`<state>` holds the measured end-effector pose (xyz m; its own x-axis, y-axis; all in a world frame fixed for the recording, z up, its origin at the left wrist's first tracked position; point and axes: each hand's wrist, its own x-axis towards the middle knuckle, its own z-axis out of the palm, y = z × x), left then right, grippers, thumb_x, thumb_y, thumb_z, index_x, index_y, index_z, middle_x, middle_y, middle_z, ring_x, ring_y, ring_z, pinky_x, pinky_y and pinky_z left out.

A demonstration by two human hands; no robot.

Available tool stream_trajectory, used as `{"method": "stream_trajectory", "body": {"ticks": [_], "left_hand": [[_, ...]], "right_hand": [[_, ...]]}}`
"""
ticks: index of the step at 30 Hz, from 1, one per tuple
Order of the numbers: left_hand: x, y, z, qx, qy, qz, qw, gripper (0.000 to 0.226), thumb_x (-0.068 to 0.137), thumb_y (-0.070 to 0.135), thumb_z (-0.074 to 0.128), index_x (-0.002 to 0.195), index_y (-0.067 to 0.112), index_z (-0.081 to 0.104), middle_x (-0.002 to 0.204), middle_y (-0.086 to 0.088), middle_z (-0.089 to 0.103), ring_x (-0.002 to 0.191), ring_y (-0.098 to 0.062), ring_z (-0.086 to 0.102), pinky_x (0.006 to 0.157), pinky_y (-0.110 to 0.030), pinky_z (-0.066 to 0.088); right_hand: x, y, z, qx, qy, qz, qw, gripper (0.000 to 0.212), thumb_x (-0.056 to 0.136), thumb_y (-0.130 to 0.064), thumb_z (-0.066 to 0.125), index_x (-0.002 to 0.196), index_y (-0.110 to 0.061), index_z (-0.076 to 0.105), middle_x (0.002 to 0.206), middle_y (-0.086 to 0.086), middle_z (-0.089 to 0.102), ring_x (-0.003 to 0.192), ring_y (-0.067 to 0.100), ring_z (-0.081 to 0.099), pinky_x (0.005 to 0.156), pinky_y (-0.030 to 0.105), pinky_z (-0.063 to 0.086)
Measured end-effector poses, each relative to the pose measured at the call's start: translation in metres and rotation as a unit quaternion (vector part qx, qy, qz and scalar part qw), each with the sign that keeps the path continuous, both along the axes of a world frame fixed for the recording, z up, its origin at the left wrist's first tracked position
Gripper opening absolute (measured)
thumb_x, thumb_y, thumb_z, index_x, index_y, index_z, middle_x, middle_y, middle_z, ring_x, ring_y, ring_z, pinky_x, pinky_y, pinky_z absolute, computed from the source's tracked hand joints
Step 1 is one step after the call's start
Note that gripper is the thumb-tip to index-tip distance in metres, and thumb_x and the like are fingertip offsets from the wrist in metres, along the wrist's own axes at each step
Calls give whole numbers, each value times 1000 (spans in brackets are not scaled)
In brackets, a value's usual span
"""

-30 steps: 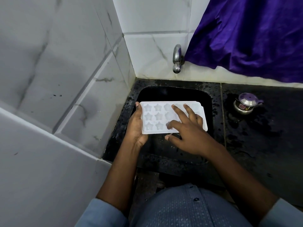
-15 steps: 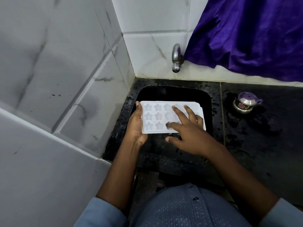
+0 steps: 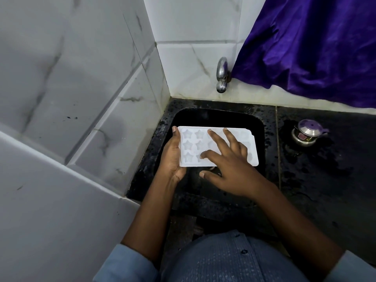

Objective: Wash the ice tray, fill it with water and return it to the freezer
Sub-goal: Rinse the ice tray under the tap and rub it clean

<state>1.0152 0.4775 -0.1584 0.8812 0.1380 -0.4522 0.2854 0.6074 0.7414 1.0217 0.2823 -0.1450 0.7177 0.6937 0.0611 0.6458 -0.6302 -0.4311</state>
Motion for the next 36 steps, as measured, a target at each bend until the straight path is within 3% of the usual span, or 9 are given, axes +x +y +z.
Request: {"method": "stream_trajectory", "body": {"ticks": [5, 10, 17, 22, 27, 32, 36], "left_hand": [[4, 0, -6, -16, -1, -9, 1000, 81, 104, 73, 42, 151, 10, 60, 146, -22, 66, 138, -45, 61, 120, -70, 38], [6, 2, -10, -18, 4, -7, 1000, 83, 103, 74, 42, 150, 8, 60, 145, -24, 66, 137, -46, 61, 121, -70, 38], [7, 3, -9, -6, -4, 0, 1000, 80, 104, 72, 44, 150, 9, 60, 145, -22, 67, 137, -44, 62, 121, -69, 39], [8, 2, -7, -7, -3, -3, 1000, 81, 104, 73, 42, 149, 8, 61, 143, -25, 67, 135, -47, 62, 120, -72, 38], [8, 1, -6, 0, -5, -1, 1000, 78, 104, 71, 42, 149, 10, 62, 142, -22, 69, 134, -44, 64, 120, -68, 41], [6, 0, -5, 10, -4, 0, 1000, 79, 105, 70, 39, 149, 8, 61, 141, -23, 68, 134, -45, 64, 119, -69, 41], [6, -1, -4, 11, 0, -6, 1000, 79, 105, 71, 39, 149, 9, 61, 142, -23, 68, 133, -45, 64, 118, -69, 42]], "right_hand": [[-1, 8, -3, -63, -9, 2, 998, 55, 94, -69, 52, 141, -40, 53, 174, -3, -16, 155, 27, -31, 121, 55, -4], [2, 8, -1, -10, -18, -4, 1000, 47, 93, -66, 55, 130, -37, 61, 176, -3, -5, 157, 26, -24, 120, 49, -3], [4, 13, -2, -72, 12, 2, 997, 56, 94, -69, 52, 143, -41, 52, 174, -3, -15, 155, 26, -29, 121, 54, -3], [5, 12, 0, -10, -7, -11, 1000, 43, 94, -63, 57, 129, -37, 61, 175, -4, -4, 158, 26, -21, 120, 51, -1], [4, 14, 1, -69, 8, -4, 998, 52, 95, -67, 54, 138, -38, 57, 174, -3, -13, 156, 28, -26, 121, 55, -1], [4, 10, 4, -4, -12, -6, 1000, 40, 95, -61, 58, 125, -36, 64, 175, -3, -4, 157, 25, -23, 120, 50, -2], [4, 13, 3, -47, -3, -8, 999, 46, 95, -65, 55, 133, -38, 59, 175, -3, -12, 156, 26, -27, 120, 52, -3]]}}
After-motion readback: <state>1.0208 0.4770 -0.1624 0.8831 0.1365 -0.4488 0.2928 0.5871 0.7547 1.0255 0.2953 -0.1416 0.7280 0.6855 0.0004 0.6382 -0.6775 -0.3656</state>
